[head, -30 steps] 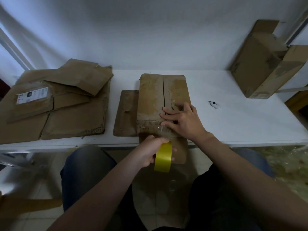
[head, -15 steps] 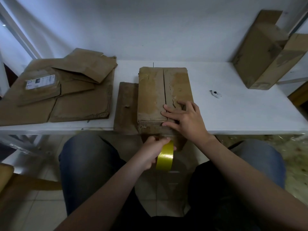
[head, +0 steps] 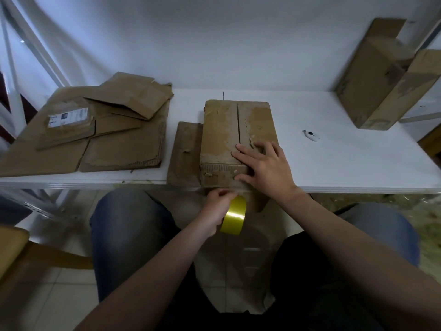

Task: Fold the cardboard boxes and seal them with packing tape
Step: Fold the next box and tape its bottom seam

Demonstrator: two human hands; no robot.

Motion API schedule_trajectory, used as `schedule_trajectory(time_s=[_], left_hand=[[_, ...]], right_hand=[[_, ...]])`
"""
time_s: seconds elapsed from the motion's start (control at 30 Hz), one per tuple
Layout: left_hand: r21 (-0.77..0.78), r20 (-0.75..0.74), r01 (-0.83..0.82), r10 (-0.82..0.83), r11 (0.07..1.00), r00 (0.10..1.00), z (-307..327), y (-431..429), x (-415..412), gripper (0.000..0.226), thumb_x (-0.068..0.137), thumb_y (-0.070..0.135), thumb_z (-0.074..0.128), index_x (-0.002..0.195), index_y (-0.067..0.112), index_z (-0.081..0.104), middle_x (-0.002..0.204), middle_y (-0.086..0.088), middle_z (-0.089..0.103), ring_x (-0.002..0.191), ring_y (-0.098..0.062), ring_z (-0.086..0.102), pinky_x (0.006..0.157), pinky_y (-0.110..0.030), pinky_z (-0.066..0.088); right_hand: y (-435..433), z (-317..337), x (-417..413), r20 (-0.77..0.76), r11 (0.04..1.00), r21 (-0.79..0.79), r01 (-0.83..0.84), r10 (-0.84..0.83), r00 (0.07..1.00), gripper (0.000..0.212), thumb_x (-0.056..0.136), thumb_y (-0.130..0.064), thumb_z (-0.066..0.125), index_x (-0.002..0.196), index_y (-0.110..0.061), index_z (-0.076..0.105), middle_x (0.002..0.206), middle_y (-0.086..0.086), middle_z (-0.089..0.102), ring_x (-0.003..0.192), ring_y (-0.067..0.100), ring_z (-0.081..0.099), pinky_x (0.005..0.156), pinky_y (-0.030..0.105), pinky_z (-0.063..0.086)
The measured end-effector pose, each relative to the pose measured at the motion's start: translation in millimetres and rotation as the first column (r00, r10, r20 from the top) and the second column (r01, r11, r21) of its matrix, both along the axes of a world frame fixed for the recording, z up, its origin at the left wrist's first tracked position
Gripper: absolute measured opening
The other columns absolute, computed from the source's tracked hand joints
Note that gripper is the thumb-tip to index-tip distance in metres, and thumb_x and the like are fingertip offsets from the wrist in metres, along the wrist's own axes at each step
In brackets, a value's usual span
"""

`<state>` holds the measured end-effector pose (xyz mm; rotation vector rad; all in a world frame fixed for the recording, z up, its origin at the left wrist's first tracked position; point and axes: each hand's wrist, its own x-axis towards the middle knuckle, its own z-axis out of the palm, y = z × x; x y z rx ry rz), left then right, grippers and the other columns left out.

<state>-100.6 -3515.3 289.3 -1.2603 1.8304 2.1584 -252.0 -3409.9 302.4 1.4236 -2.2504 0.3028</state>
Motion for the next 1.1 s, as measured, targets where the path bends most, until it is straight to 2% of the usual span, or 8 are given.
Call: schedule_trajectory(time_s=[0.27, 0.4, 0.6, 0.67, 0.73, 0.83, 1.0, 1.1], left_hand=[[-0.043, -0.005, -0.042, 0.042, 0.998, 0.999, 8.7, -0.2, -8.7, 0.006, 0.093, 0.029, 0.07, 0.098, 0.031, 0.071, 0.115, -0.003, 0.067, 0.107, -0.026, 0.062, 0.093, -0.042, 0.054], [-0.073, -0.011, -0.041, 0.041, 0.996, 0.999, 6.0, -1.7, -14.0, 0.01, 0.094, 0.026, 0.069, 0.102, 0.032, 0.067, 0.112, 0.0, 0.064, 0.108, -0.024, 0.061, 0.098, -0.045, 0.054], [-0.071, 0.027, -0.022, 0.024, 0.997, 0.999, 0.8, -10.6, -20.6, 0.03, 0.095, 0.023, 0.068, 0.124, 0.023, 0.064, 0.117, -0.003, 0.061, 0.106, -0.023, 0.061, 0.08, -0.038, 0.057], [-0.057, 0.033, -0.038, 0.04, 0.998, 0.999, -0.8, -10.1, -24.0, 0.029, 0.095, 0.021, 0.068, 0.123, 0.022, 0.064, 0.117, -0.005, 0.06, 0.105, -0.025, 0.062, 0.071, -0.035, 0.055], [-0.057, 0.041, -0.052, 0.054, 0.997, 0.998, -1.5, -8.3, -27.2, 0.026, 0.095, 0.019, 0.068, 0.12, 0.022, 0.065, 0.116, -0.007, 0.06, 0.102, -0.028, 0.063, 0.064, -0.032, 0.052], [-0.054, 0.042, -0.082, 0.085, 0.995, 0.996, -4.7, -6.9, -31.0, 0.024, 0.093, 0.019, 0.069, 0.117, 0.022, 0.068, 0.11, -0.007, 0.063, 0.095, -0.027, 0.063, 0.065, -0.033, 0.051], [-0.056, 0.041, -0.132, 0.134, 0.99, 0.99, -8.2, -2.2, -38.3, 0.021, 0.093, 0.017, 0.067, 0.113, 0.019, 0.068, 0.103, -0.008, 0.064, 0.087, -0.027, 0.063, 0.065, -0.034, 0.051], [-0.068, 0.055, -0.125, 0.128, 0.99, 0.99, -6.7, -0.8, -41.8, 0.016, 0.095, 0.018, 0.065, 0.111, 0.021, 0.066, 0.107, -0.007, 0.06, 0.09, -0.026, 0.06, 0.065, -0.035, 0.051]], right_hand=[[-4.6, 2.9, -9.6, 0.011, 0.998, 0.07, 0.01, -0.011, 1.0, 0.077, 0.076, -0.062, 0.075, 0.145, -0.035, 0.053, 0.148, -0.01, 0.055, 0.125, 0.033, 0.053, 0.106, 0.051, 0.039], [-3.9, 16.5, -19.1, 0.213, 0.996, 0.083, -0.015, -0.003, 0.977, 0.073, 0.084, -0.073, 0.057, 0.148, -0.038, 0.049, 0.151, -0.013, 0.05, 0.13, 0.027, 0.046, 0.107, 0.045, 0.037], [25.3, 27.2, -54.2, 0.239, 0.973, -0.217, 0.081, -0.028, 0.971, 0.04, 0.106, -0.039, 0.043, 0.135, -0.021, 0.064, 0.137, -0.001, 0.064, 0.12, 0.029, 0.053, 0.103, 0.041, 0.044], [41.3, 19.0, -80.0, 0.259, 0.964, -0.113, 0.241, -0.205, 0.944, 0.038, 0.105, -0.033, 0.046, 0.136, -0.017, 0.063, 0.14, 0.004, 0.062, 0.124, 0.034, 0.052, 0.102, 0.044, 0.045], [57.0, 7.3, -108.0, 0.306, 0.912, 0.13, 0.389, -0.41, 0.859, 0.043, 0.104, -0.034, 0.047, 0.143, -0.017, 0.055, 0.151, 0.005, 0.052, 0.135, 0.038, 0.044, 0.106, 0.051, 0.044], [75.5, -9.4, -144.3, 0.395, 0.814, 0.351, 0.463, -0.577, 0.715, 0.053, 0.104, -0.037, 0.045, 0.153, -0.018, 0.039, 0.163, 0.006, 0.032, 0.144, 0.04, 0.028, 0.109, 0.055, 0.038], [76.9, -30.6, -182.4, 0.442, 0.751, 0.422, 0.508, -0.66, 0.607, 0.055, 0.102, -0.032, 0.042, 0.154, -0.02, 0.03, 0.161, 0.008, 0.024, 0.143, 0.039, 0.026, 0.111, 0.055, 0.032], [75.7, -33.2, -195.9, 0.441, 0.751, 0.417, 0.513, -0.66, 0.608, 0.044, 0.101, -0.028, 0.039, 0.143, -0.016, 0.042, 0.148, 0.012, 0.039, 0.134, 0.042, 0.036, 0.103, 0.055, 0.036]])
